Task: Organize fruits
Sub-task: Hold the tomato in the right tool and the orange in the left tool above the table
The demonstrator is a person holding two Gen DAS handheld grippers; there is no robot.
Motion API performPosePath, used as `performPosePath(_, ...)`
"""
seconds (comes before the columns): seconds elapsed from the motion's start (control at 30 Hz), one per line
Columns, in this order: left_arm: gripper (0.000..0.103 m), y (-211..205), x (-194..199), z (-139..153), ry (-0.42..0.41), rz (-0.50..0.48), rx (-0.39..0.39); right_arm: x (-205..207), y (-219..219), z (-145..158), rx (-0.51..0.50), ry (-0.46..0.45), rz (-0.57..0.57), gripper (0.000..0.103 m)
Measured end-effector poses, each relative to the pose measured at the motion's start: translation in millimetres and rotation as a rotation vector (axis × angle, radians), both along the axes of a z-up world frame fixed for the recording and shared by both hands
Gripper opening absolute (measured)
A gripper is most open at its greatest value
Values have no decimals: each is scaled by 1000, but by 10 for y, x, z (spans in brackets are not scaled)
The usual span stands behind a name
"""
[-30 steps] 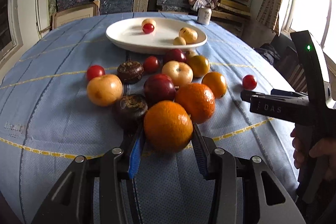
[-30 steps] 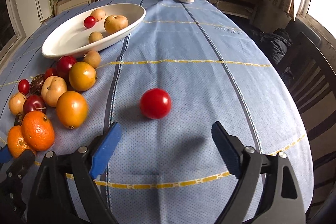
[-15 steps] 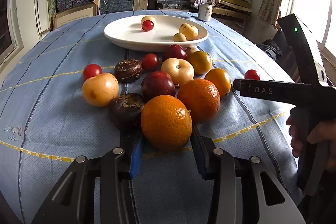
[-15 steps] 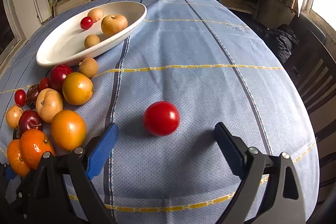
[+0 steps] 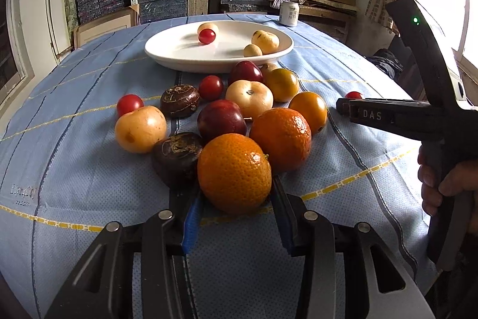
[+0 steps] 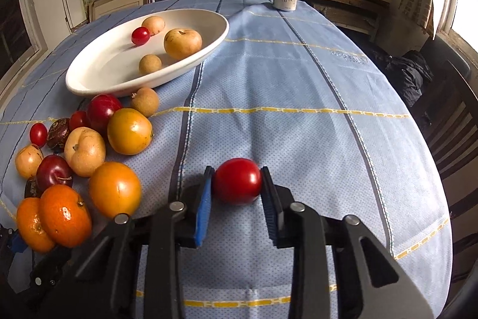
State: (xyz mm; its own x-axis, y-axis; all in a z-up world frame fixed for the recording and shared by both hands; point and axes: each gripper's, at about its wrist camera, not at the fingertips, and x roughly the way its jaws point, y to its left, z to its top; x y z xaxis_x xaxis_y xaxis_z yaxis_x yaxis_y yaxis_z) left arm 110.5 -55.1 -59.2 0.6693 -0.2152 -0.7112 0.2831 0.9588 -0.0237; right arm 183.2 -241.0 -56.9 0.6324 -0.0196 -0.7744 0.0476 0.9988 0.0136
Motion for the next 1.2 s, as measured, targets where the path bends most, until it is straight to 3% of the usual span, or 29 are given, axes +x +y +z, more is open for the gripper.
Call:
performPosePath(0.6, 43, 52, -46, 0, -7, 19, -57, -26, 1, 2, 12, 0, 0, 30)
performPosePath(0.77, 40, -99, -121, -13, -50, 44, 64, -24, -22, 3, 8, 1, -22, 30)
performPosePath(0.97, 40, 38, -84, -6, -25, 38, -40, -22, -46, 3, 9, 1, -32, 30)
performPosePath(1.2, 40, -44, -93, -14, -36, 60, 30, -22, -46, 0, 5, 2, -36, 32)
